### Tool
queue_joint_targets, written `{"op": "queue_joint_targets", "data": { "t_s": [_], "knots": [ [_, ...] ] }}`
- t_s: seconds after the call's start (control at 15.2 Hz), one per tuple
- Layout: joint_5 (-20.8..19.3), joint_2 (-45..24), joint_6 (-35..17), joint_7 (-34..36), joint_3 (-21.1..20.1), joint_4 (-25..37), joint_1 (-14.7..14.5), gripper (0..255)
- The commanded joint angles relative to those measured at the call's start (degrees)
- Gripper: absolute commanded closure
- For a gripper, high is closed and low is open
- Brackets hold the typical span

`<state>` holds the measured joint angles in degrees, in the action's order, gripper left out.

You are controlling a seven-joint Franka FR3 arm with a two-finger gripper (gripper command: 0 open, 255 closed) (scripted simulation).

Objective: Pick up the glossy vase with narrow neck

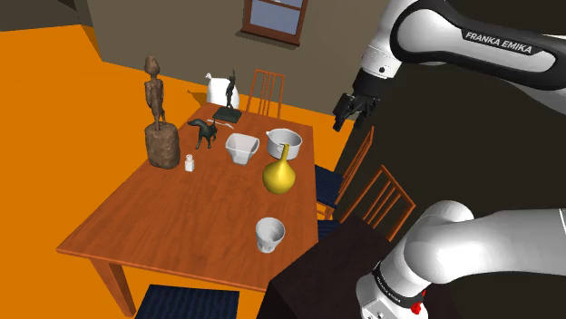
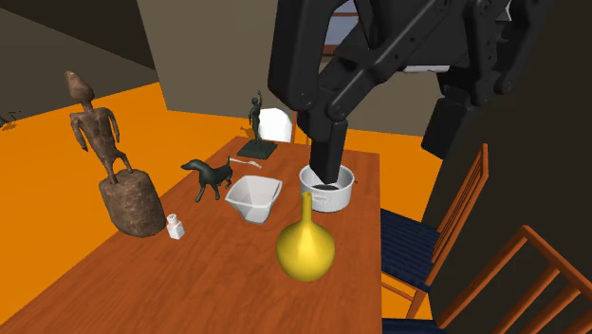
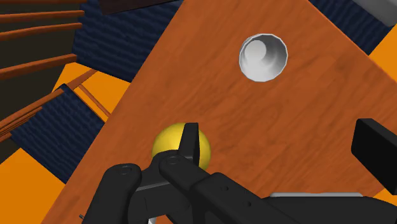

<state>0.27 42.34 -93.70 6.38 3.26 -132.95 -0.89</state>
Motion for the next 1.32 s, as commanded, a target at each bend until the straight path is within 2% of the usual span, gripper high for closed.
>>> {"op": "queue_joint_targets", "data": {
  "t_s": [0.0, 0.59, 1.25],
  "knots": [
    [0.0, 0.0, 0.0, 0.0, 0.0, 0.0, 0.0, 0],
    [-1.74, -16.02, -13.12, -6.37, 4.59, 1.66, 0.44, 0],
    [0.01, -37.14, -23.65, -13.87, 8.61, 10.76, 0.76, 0]
  ]
}}
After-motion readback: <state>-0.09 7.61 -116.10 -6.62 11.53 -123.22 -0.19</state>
